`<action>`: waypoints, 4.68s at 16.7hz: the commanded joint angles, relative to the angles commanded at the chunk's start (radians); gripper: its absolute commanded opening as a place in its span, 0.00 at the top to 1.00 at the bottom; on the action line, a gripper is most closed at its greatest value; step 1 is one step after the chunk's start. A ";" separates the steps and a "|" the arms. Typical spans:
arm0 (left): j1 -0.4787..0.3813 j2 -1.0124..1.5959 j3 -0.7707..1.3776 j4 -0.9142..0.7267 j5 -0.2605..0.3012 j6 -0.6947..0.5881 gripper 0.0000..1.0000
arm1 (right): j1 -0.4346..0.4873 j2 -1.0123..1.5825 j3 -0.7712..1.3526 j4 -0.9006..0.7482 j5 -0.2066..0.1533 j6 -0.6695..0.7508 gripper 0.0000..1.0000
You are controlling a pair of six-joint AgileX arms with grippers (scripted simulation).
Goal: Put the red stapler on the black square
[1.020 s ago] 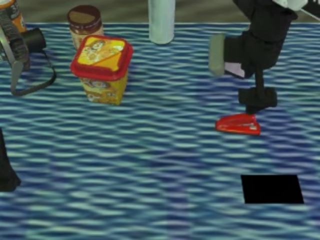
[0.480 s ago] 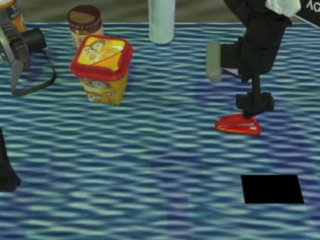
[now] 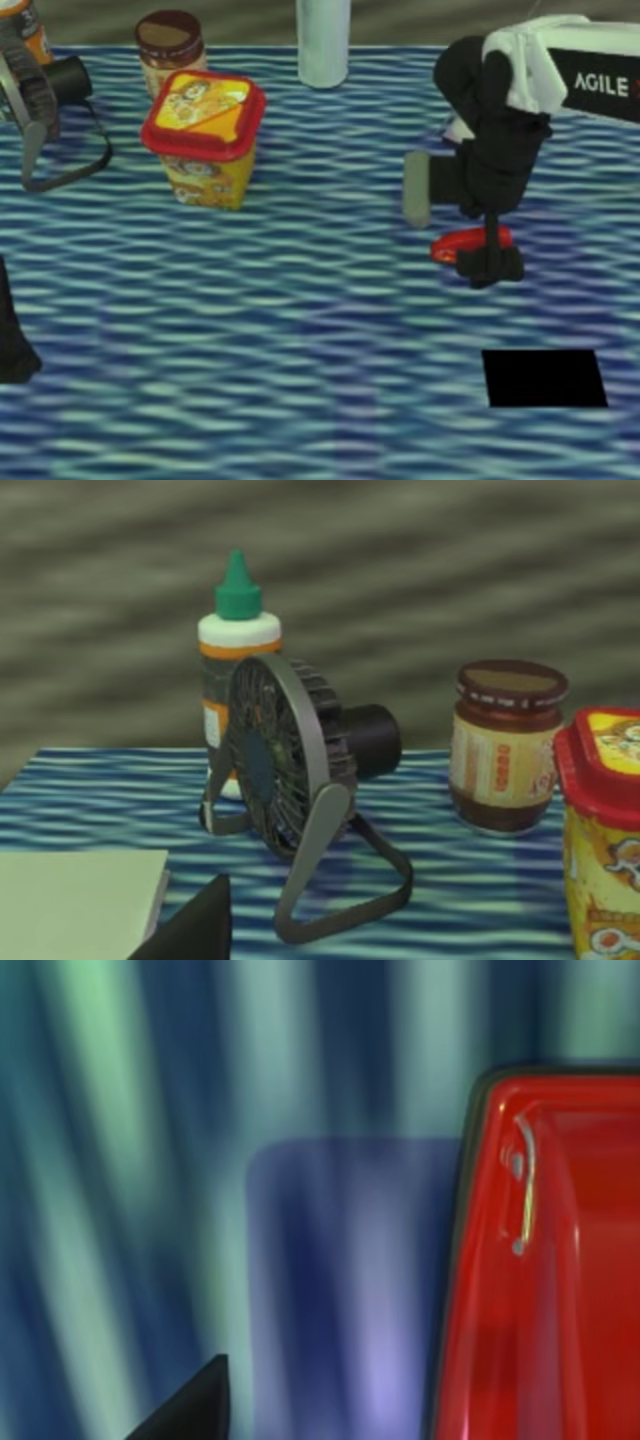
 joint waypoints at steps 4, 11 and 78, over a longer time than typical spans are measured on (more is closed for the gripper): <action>0.000 0.000 0.000 0.000 0.000 0.000 0.00 | 0.000 0.002 -0.004 0.005 0.000 0.000 0.00; 0.000 0.000 0.000 0.000 0.000 0.000 0.00 | 0.000 0.002 -0.004 0.005 0.000 0.000 0.53; 0.000 0.000 0.000 0.000 0.000 0.000 0.00 | 0.053 -0.528 -0.770 0.245 0.004 -0.074 1.00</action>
